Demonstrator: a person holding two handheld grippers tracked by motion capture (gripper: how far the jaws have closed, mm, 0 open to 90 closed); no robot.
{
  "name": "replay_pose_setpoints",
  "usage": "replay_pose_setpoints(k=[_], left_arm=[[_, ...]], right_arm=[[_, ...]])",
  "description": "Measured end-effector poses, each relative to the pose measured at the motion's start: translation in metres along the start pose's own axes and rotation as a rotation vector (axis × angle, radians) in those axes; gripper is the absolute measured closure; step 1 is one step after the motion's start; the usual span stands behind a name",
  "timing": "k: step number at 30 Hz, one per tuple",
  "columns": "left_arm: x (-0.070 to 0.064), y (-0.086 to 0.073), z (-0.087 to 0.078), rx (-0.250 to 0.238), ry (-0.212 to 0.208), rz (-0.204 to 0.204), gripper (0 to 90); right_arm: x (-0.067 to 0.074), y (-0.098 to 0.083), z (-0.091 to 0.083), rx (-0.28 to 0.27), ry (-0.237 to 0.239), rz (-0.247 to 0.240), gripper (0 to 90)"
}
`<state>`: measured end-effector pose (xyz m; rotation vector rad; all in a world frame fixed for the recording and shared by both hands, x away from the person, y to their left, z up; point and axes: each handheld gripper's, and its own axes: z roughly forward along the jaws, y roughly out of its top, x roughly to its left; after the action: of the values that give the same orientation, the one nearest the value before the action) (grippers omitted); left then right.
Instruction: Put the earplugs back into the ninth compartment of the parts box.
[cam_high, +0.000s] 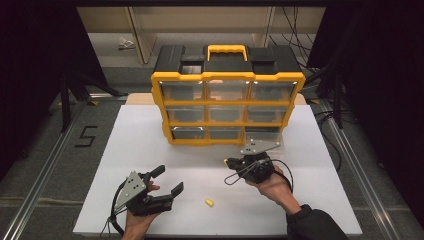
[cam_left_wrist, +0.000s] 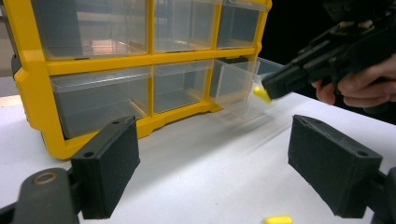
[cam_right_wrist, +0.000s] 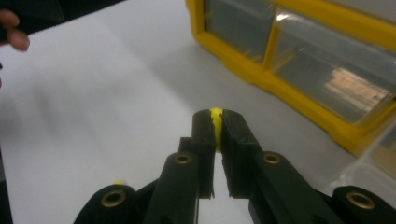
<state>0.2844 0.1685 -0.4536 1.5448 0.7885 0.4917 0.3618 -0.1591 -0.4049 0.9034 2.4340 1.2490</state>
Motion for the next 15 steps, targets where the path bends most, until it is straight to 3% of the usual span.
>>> replay_pose_setpoints(k=[4,15], left_arm=[[0.000,0.000,0.000,0.001,-0.001,0.000,15.9],[0.000,0.000,0.000,0.000,-0.001,-0.001,15.9]], right_arm=[[-0.007,0.002,-0.009,-0.066,-0.034,0.026,84.2],[-0.028,0.002,-0.025,-0.139,-0.086,0.089,84.0]])
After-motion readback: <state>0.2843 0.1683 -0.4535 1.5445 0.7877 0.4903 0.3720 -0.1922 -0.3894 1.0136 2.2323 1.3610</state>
